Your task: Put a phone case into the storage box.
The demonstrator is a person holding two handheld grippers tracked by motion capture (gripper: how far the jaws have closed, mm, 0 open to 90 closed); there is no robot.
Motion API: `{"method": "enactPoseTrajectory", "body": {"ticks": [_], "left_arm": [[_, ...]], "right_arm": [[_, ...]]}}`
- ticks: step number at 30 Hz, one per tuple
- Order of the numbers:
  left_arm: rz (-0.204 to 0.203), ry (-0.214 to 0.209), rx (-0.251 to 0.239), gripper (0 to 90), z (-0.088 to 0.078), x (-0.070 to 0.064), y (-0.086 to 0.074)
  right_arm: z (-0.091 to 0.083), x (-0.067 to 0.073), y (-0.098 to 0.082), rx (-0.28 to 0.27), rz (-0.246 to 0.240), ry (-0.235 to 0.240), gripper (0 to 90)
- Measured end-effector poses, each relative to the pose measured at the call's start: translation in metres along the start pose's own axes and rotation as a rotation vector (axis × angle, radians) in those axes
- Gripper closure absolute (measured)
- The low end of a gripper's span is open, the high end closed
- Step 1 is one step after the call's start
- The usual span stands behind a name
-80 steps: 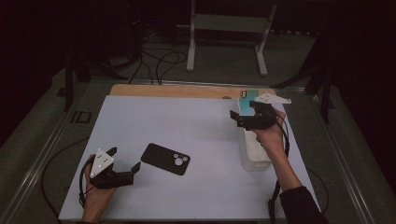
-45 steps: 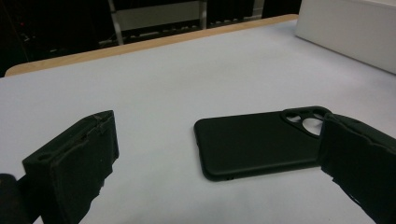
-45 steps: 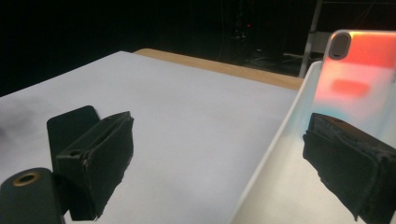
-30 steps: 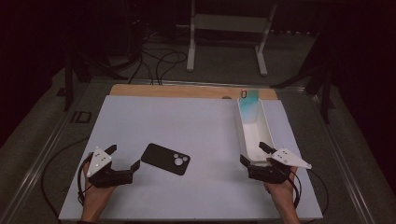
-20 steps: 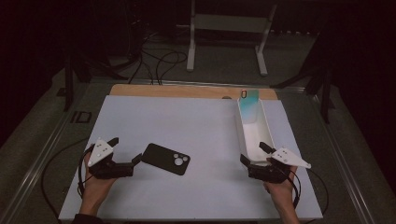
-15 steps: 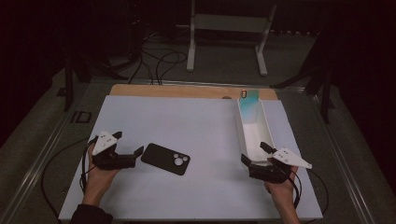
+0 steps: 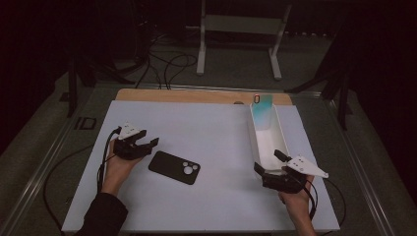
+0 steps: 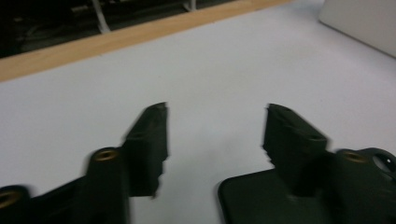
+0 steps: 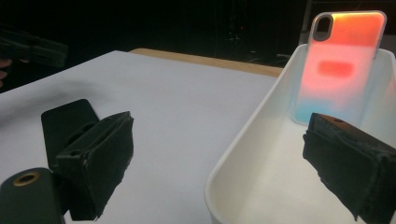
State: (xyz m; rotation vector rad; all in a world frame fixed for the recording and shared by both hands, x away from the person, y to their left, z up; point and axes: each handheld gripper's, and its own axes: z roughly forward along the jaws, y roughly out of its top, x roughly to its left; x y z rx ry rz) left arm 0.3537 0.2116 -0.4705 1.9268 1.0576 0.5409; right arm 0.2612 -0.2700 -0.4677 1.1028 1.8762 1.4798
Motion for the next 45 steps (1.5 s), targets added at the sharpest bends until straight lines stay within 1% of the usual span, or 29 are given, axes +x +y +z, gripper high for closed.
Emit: {"method": "enactPoseTrajectory", "body": {"ticks": [1,4,5,6,7,8,10,11,12,15,16,17,18,20,22,23,24,25,26,30,31,34,36,37,40,41,43,44,45], "left_arm": [[0.001,-0.002,0.015,50.2,0.007,0.0,0.0],[0.0,-0.023,0.036,63.1,0.015,0.0,-0.001],[-0.003,-0.04,0.046,67.4,0.018,0.0,-0.001],[-0.001,-0.041,0.05,71.5,0.021,0.0,-0.001],[-0.001,-0.041,0.05,74.8,0.021,0.0,-0.001],[0.004,-0.037,0.068,78.3,0.027,-0.001,-0.001],[0.003,-0.04,0.074,84.4,0.03,-0.001,-0.002],[0.001,-0.059,0.092,87.8,0.036,-0.001,-0.004],[0.001,-0.059,0.092,89.3,0.036,-0.001,-0.004],[0.008,-0.058,0.147,90.0,0.046,-0.002,-0.007],[0.007,-0.064,0.175,90.0,0.05,-0.002,-0.009],[0.007,-0.064,0.175,90.0,0.05,-0.002,-0.009],[0.01,-0.066,0.201,90.0,0.056,-0.004,-0.012],[0.01,-0.069,0.21,90.0,0.057,-0.004,-0.013],[0.013,-0.072,0.242,90.0,0.061,-0.005,-0.016],[0.013,-0.072,0.242,90.0,0.061,-0.005,-0.016],[0.03,-0.065,0.266,90.0,0.063,-0.006,-0.018],[0.03,-0.065,0.266,90.0,0.063,-0.006,-0.018],[0.016,-0.069,0.269,90.0,0.063,-0.005,-0.018],[0.034,-0.065,0.283,90.0,0.061,-0.006,-0.018],[0.045,-0.063,0.293,90.0,0.059,-0.007,-0.018],[0.051,-0.053,0.303,90.0,0.052,-0.008,-0.021],[0.049,-0.048,0.303,90.0,0.05,-0.009,-0.023],[0.044,-0.042,0.303,90.0,0.043,-0.011,-0.027],[0.038,-0.036,0.298,90.0,0.037,-0.013,-0.031],[0.025,-0.031,0.295,90.0,0.03,-0.016,-0.036],[0.016,-0.031,0.29,90.0,0.023,-0.019,-0.041],[0.016,-0.031,0.29,90.0,0.023,-0.019,-0.041],[0.01,-0.027,0.282,90.0,0.018,-0.022,-0.045]], "right_arm": [[0.0,0.0,0.0,0.001,0.0,0.0,8.5],[0.0,0.0,0.0,0.0,0.001,-0.001,8.6],[0.0,0.0,0.0,-0.001,0.001,-0.001,8.6],[0.0,0.0,0.0,0.001,-0.004,-0.002,8.5],[0.0,0.0,0.0,0.0,-0.004,-0.002,8.5],[0.0,0.0,0.0,0.0,-0.004,-0.002,8.6],[0.0,0.0,0.0,0.001,-0.004,-0.003,8.6],[0.0,0.0,0.0,0.001,-0.004,-0.004,8.5],[0.0,0.0,0.0,0.001,-0.005,-0.005,8.6],[0.0,-0.001,0.0,0.003,-0.007,-0.007,8.6],[0.0,-0.001,0.0,0.007,-0.004,-0.008,8.6],[0.0,-0.001,0.0,0.007,-0.004,-0.007,8.6],[0.0,-0.001,0.0,0.007,-0.003,-0.006,8.7],[0.0,0.0,0.0,0.006,-0.006,-0.004,8.7],[0.0,0.0,0.0,0.006,-0.01,-0.003,8.7],[0.0,0.0,0.0,0.007,-0.011,-0.004,8.7],[0.0,0.0,0.0,0.008,-0.013,-0.005,8.6],[0.0,0.0,0.0,0.008,-0.013,-0.005,8.6],[0.0,0.0,0.0,0.007,-0.013,-0.004,8.6],[-0.001,0.0,0.0,0.005,-0.016,-0.005,8.7],[-0.001,0.0,0.0,0.004,-0.013,-0.005,8.7],[-0.002,-0.001,0.0,0.002,-0.01,-0.004,8.7],[-0.003,-0.002,0.0,0.003,-0.01,-0.003,11.1],[-0.003,-0.002,0.0,0.0,-0.012,0.001,11.2],[-0.003,-0.002,0.001,0.002,-0.015,0.006,11.3],[-0.002,-0.002,0.001,0.001,-0.023,0.013,11.3],[-0.002,-0.002,0.001,-0.003,-0.035,0.008,11.3],[-0.002,-0.001,0.001,-0.006,-0.039,0.011,11.3],[-0.001,-0.001,0.001,-0.003,-0.039,0.012,11.3]]}}
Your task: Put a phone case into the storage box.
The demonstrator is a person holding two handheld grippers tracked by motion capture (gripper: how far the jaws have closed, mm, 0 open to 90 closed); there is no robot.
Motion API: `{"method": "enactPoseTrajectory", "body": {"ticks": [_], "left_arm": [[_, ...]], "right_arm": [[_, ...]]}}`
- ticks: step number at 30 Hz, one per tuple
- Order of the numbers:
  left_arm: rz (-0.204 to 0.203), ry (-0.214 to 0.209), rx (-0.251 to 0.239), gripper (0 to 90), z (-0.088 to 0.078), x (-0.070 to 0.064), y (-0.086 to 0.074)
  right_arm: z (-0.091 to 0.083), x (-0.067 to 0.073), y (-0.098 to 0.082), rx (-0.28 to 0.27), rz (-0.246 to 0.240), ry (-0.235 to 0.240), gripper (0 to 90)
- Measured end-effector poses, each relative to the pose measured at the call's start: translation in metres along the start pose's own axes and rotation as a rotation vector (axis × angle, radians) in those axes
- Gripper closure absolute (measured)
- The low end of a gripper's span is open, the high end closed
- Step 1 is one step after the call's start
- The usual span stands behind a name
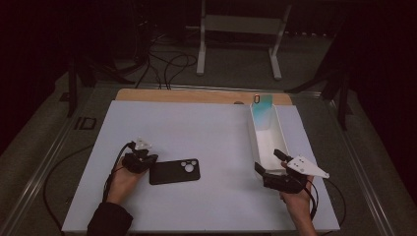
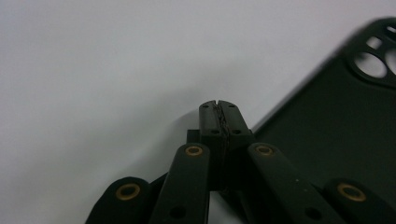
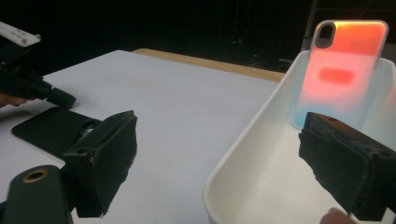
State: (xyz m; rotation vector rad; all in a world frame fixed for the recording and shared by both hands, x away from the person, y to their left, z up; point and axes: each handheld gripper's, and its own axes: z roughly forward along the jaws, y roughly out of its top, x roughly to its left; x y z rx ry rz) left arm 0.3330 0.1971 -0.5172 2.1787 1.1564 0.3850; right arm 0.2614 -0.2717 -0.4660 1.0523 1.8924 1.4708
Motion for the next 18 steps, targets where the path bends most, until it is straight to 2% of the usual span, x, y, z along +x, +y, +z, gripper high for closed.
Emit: {"method": "enactPoseTrajectory", "body": {"ticks": [4,11,14,18], "left_arm": [[-0.009,-0.017,-0.036,90.0,-0.008,-0.009,-0.014],[-0.002,-0.023,-0.046,90.0,-0.015,-0.024,-0.024],[0.025,-0.024,-0.048,90.0,-0.019,-0.035,-0.03],[0.017,-0.034,-0.053,89.9,-0.019,-0.034,-0.031]], "right_arm": [[0.001,0.0,0.001,0.018,0.009,0.008,11.3],[0.001,0.0,0.003,0.035,0.03,-0.005,10.9],[0.0,-0.001,0.004,0.03,0.041,0.003,11.0],[0.001,0.0,0.004,0.03,0.037,0.005,11.0]]}}
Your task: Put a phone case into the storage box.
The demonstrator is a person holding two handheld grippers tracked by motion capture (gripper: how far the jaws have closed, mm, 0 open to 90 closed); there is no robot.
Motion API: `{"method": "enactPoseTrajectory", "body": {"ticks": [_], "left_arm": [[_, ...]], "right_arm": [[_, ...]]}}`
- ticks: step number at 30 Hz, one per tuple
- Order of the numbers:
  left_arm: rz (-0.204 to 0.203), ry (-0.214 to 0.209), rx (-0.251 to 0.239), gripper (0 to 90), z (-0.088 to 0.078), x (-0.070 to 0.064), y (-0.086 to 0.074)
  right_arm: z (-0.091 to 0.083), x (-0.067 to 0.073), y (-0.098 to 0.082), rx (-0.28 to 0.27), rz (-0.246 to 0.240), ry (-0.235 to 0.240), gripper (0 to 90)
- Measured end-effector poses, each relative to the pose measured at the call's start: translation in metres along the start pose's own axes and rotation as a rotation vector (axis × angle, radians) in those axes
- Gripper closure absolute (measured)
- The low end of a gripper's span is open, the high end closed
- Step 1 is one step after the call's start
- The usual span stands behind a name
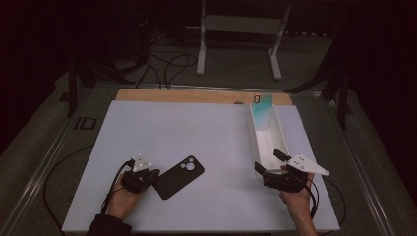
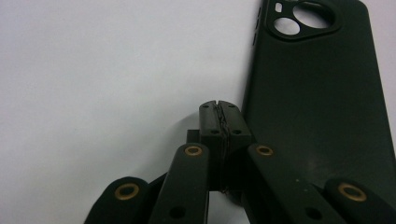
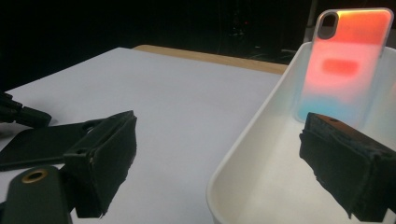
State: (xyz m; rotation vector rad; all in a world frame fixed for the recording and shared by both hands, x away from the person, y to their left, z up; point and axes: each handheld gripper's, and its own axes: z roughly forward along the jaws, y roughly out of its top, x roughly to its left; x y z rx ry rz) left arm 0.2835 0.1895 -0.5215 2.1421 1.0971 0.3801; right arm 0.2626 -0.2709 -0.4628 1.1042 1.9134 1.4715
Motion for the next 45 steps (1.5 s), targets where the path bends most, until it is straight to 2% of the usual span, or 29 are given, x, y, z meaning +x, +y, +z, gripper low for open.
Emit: {"method": "enactPoseTrajectory", "body": {"ticks": [3,4,5,9,10,11,13,14,15,17,18,19,23,24,25,26,30,34,40,45], "left_arm": [[-0.011,-0.011,-0.013,89.8,0.0,0.002,-0.001],[0.003,0.008,-0.02,89.7,-0.001,0.001,-0.001],[0.003,0.008,-0.02,89.7,-0.001,0.001,-0.001],[-0.008,0.03,-0.146,87.8,-0.018,0.004,0.004],[-0.008,0.03,-0.146,84.9,-0.018,0.004,0.004],[-0.015,0.017,-0.21,82.3,-0.029,0.006,0.005],[-0.024,0.007,-0.267,75.0,-0.039,0.008,0.005],[-0.024,0.007,-0.267,71.4,-0.039,0.008,0.005],[-0.038,-0.004,-0.313,66.7,-0.048,0.011,0.003],[-0.047,-0.028,-0.34,57.9,-0.057,0.014,0.002],[-0.049,-0.025,-0.349,53.8,-0.06,0.014,0.001],[-0.049,-0.011,-0.356,51.0,-0.065,0.014,0.0],[-0.054,-0.007,-0.352,36.5,-0.074,0.015,-0.001],[-0.051,0.008,-0.347,36.5,-0.077,0.014,-0.002],[-0.051,0.008,-0.347,31.7,-0.077,0.014,-0.002],[-0.045,0.035,-0.344,20.0,-0.084,0.013,-0.003],[-0.031,0.035,-0.352,13.0,-0.09,0.014,-0.004],[-0.024,0.021,-0.343,0.9,-0.092,0.014,-0.001],[-0.026,0.037,-0.338,0.0,-0.093,0.015,-0.001],[-0.009,0.044,-0.325,0.0,-0.091,0.014,0.0]], "right_arm": [[0.001,0.001,0.0,0.004,0.001,0.005,11.1],[0.001,0.001,0.0,0.006,0.002,0.006,11.3],[0.002,0.0,-0.001,0.006,0.003,0.012,11.5],[0.001,0.0,-0.001,0.006,0.002,0.014,12.6],[0.001,0.0,-0.001,0.006,0.002,0.014,12.6],[0.0,0.0,-0.001,0.001,0.001,0.018,12.6],[0.0,0.0,-0.001,-0.001,-0.003,0.013,12.4],[0.0,0.0,-0.001,-0.004,-0.003,0.015,12.4],[0.0,0.0,-0.001,-0.005,-0.003,0.017,12.3],[-0.002,0.0,-0.002,-0.009,0.0,0.019,12.0],[-0.002,0.0,-0.002,-0.01,0.001,0.02,11.7],[-0.002,-0.001,-0.002,-0.012,-0.001,0.022,11.0],[-0.002,0.002,-0.002,-0.028,-0.018,0.059,9.0],[-0.002,0.002,-0.002,-0.028,-0.018,0.059,9.0],[-0.002,0.002,-0.002,-0.028,-0.018,0.059,9.0],[-0.004,0.005,-0.002,-0.041,-0.039,0.068,8.7],[-0.005,0.004,-0.002,-0.054,-0.051,0.067,8.7],[-0.006,0.003,-0.003,-0.054,-0.051,0.059,8.7],[-0.004,0.003,-0.005,-0.046,-0.053,0.058,8.7],[-0.004,0.004,-0.005,-0.047,-0.057,0.061,8.7]]}}
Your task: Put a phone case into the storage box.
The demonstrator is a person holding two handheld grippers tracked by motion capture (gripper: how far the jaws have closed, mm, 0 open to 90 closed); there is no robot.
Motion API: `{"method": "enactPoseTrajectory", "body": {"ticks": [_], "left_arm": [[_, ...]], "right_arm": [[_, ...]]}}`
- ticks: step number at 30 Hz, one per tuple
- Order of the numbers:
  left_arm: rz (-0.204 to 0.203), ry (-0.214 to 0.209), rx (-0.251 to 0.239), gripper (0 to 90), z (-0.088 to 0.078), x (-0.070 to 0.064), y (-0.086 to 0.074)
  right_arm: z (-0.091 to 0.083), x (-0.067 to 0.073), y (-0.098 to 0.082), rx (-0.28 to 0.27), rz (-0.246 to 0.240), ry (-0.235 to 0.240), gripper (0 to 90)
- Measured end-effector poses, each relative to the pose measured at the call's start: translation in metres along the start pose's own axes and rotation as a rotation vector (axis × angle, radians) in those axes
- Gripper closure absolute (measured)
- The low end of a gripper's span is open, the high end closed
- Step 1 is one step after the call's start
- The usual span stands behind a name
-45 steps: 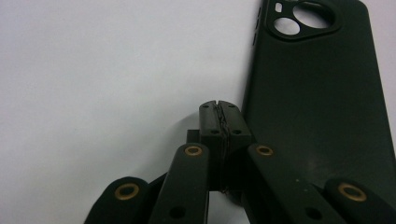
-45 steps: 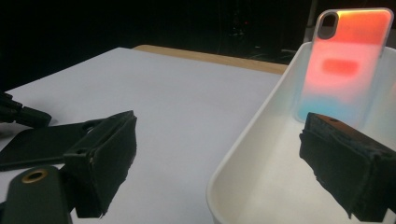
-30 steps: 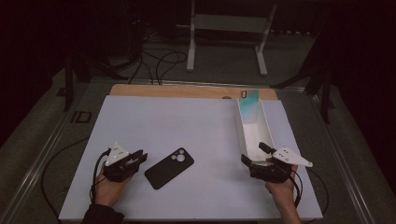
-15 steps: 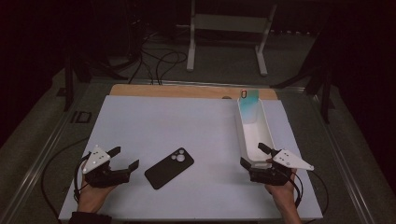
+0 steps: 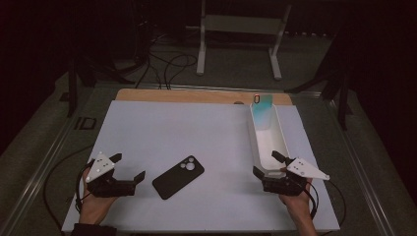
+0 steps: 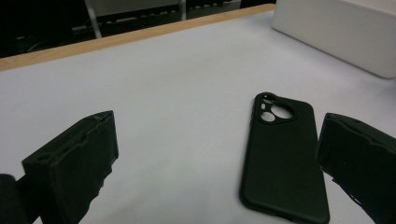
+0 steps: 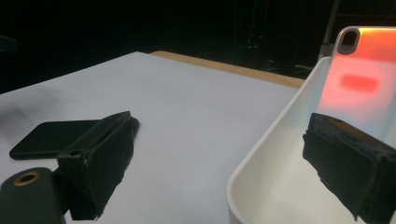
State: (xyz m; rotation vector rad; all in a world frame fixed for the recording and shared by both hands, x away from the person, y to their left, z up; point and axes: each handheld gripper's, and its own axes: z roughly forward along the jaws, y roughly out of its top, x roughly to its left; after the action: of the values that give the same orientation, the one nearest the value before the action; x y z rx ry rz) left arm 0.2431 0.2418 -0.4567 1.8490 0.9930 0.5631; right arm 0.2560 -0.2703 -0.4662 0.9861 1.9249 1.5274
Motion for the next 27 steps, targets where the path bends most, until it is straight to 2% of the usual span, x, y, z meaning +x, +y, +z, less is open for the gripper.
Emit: {"method": "enactPoseTrajectory", "body": {"ticks": [5,9,12,27], "left_arm": [[0.02,0.007,0.036,0.0,0.003,-0.003,0.002],[0.041,0.008,0.09,0.0,0.009,-0.007,0.005],[0.051,0.006,0.11,0.0,0.012,-0.009,0.006],[0.096,-0.042,0.253,0.0,0.047,-0.022,0.009]], "right_arm": [[0.0,0.0,0.0,0.004,0.002,-0.006,8.7],[0.001,0.0,0.0,0.009,0.001,-0.01,8.7],[0.001,0.0,0.0,0.011,0.006,-0.011,8.8],[0.003,-0.001,-0.001,0.024,0.014,-0.015,8.7]]}}
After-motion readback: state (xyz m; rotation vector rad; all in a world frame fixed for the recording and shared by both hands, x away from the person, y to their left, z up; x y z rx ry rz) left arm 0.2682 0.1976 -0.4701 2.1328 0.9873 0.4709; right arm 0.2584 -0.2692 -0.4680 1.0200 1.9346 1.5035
